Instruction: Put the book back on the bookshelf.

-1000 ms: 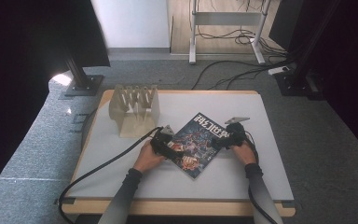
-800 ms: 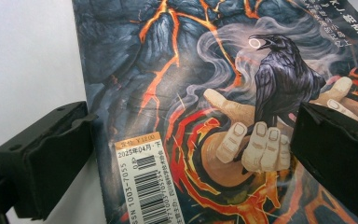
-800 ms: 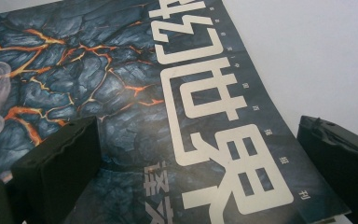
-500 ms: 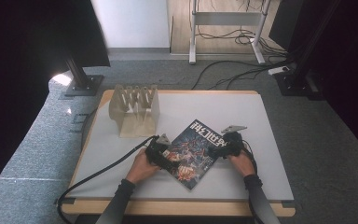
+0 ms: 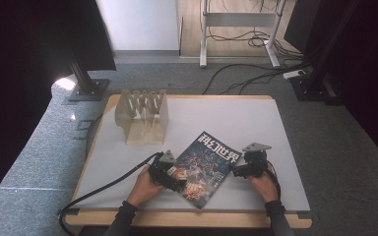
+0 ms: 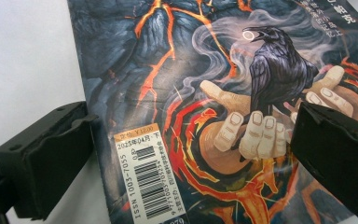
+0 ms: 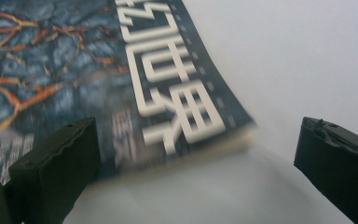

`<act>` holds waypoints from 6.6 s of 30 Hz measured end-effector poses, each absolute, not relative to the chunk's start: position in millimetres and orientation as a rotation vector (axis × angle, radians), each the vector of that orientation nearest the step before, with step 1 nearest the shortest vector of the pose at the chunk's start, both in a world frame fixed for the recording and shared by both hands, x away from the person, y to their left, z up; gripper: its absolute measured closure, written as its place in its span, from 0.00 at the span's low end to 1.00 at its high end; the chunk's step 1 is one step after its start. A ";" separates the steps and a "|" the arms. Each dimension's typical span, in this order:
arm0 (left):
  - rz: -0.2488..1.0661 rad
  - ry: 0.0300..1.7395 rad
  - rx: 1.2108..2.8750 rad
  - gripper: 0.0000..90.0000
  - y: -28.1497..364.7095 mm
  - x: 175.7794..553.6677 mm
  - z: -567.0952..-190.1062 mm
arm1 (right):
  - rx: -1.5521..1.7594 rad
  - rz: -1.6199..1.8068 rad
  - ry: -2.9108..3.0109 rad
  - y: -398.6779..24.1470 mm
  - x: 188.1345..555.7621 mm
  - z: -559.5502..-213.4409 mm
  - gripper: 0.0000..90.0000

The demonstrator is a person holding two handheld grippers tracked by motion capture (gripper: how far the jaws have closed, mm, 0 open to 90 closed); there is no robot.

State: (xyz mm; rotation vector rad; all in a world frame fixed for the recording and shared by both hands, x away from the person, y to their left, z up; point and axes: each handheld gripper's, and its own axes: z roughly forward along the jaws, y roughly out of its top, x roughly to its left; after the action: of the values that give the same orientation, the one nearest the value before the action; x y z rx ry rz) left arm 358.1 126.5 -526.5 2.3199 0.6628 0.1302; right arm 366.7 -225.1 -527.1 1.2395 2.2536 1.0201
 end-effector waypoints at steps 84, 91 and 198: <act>0.206 0.684 2.325 0.00 153.7 353.0 -528.8 | 1.276 1.005 2.478 -160.7 409.9 -511.2 0.10; 0.205 0.684 2.325 0.00 153.7 353.1 -528.8 | 1.310 1.046 2.505 -146.5 412.6 -516.2 0.24; -0.027 0.740 2.173 0.01 148.3 386.8 -510.1 | 0.895 1.248 2.535 -116.5 374.3 -396.4 0.91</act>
State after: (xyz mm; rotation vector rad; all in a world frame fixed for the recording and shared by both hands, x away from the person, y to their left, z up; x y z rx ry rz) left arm 386.8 148.3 -510.1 2.1734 0.7400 -0.0270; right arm 374.3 -116.5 -396.4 0.8950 2.5349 1.2484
